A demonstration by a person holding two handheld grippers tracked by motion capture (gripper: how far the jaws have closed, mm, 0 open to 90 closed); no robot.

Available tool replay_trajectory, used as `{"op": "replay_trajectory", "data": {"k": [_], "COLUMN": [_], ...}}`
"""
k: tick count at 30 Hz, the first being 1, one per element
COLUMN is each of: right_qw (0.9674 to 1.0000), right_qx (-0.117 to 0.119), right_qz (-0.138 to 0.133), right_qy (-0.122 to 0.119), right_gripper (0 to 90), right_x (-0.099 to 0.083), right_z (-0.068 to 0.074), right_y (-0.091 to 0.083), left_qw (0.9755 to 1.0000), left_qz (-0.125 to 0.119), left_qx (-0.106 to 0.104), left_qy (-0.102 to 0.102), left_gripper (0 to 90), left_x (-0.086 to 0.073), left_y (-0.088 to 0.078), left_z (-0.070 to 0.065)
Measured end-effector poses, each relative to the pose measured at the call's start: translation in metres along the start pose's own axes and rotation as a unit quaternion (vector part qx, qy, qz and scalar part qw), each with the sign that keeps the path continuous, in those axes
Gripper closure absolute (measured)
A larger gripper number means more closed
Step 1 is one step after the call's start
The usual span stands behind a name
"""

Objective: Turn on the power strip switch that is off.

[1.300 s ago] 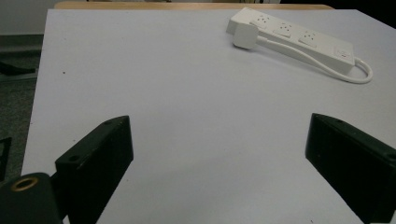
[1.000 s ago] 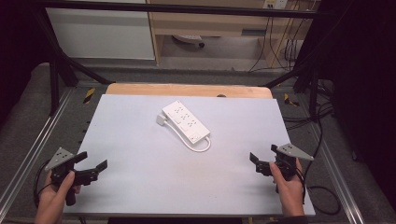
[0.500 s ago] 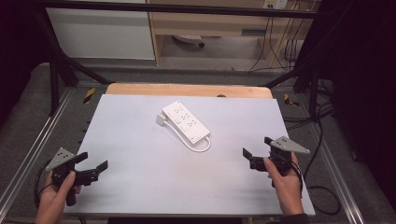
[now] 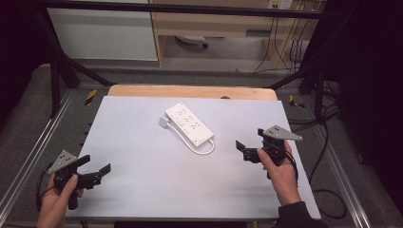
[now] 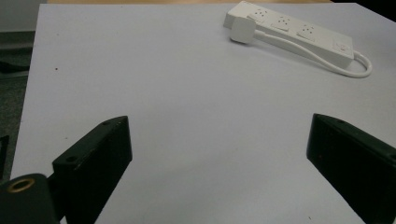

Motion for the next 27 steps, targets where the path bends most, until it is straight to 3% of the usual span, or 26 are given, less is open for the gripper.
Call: {"op": "replay_trajectory", "data": {"k": [13,27], "right_qw": [0.9999,0.9999], "right_qx": [-0.002,0.010], "right_qz": [-0.012,-0.004], "right_qy": [-0.011,-0.013], "right_gripper": [3.5,3.9], "right_x": [0.021,0.040], "right_z": [0.004,0.002], "right_y": [0.014,0.031], "left_qw": [1.0000,0.9999], "left_qz": [0.006,0.011], "left_qx": [-0.004,-0.006], "left_qy": [0.000,0.000], "left_gripper": [6.8,6.8], "left_x": [-0.002,-0.004], "left_y": [0.000,0.002], "left_z": [-0.001,0.000]}}
Point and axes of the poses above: each handheld gripper's, and its own axes: y roughly forward along the jaws, x roughly out of its top, z roughly to its left, the point moved 10 cm from there along y, roughly forward along the jaws, and after that the axes turned 5 degrees about -y, right-handed, at the moved point
